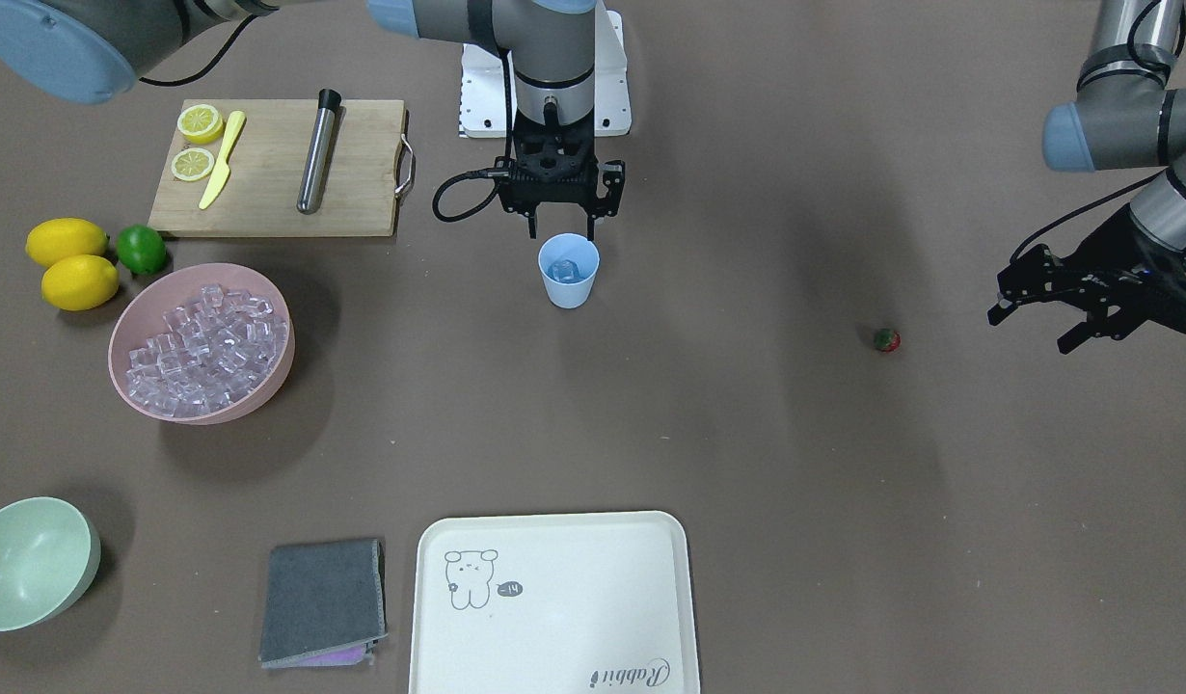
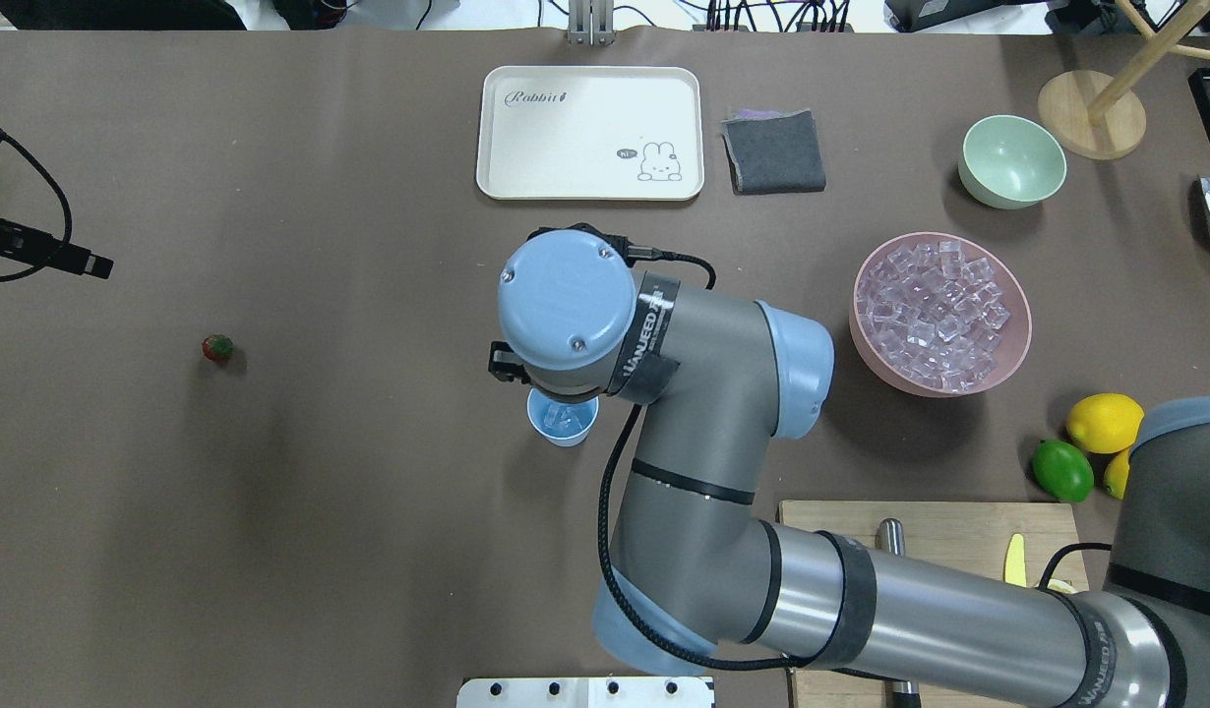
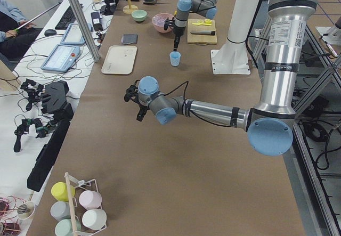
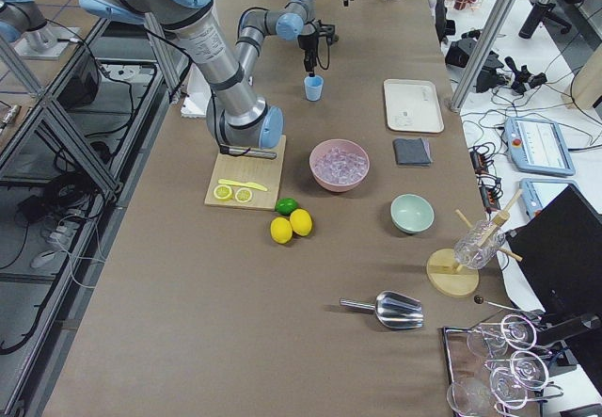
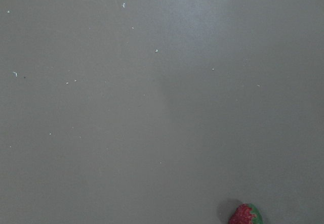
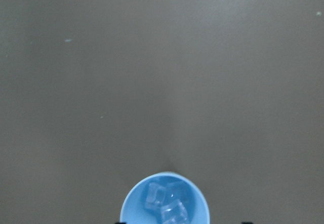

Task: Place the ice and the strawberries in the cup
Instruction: 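Carry the ice to the light-blue cup and release it with the right gripper, then withdraw the right arm toward rest while the left gripper reaches toward the strawberry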

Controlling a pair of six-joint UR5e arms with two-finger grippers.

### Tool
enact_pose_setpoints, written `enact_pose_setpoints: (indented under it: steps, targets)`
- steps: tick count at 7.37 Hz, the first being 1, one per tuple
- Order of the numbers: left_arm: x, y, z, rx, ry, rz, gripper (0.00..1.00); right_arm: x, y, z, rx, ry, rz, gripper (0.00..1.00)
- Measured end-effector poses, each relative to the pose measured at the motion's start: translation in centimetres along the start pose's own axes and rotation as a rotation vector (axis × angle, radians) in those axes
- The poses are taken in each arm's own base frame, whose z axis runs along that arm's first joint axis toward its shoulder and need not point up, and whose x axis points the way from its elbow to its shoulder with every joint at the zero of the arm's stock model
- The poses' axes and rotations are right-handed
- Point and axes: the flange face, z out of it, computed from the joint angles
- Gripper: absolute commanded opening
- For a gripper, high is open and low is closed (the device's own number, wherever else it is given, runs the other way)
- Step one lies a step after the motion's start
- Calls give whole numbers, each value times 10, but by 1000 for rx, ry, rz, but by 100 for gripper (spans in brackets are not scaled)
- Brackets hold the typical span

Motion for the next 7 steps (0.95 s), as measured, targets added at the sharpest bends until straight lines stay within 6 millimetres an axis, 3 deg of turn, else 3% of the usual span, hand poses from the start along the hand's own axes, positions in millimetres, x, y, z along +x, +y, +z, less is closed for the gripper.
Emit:
enact_pose_setpoints:
  steps: [1, 2, 5, 7]
  targets:
    - [0, 0, 0, 0, 0, 0, 98, 24, -27, -4, 5, 38, 12, 100]
    - [0, 0, 0, 0, -2, -1, 98, 67, -57, -11, 8, 69, -13, 100]
    - [8, -7, -4, 4, -2, -70, 98, 243, -167, -35, -57, 114, -214, 100]
    - [30, -7, 8, 11, -38, -132, 98, 349, -212, -47, -89, 128, -311, 100]
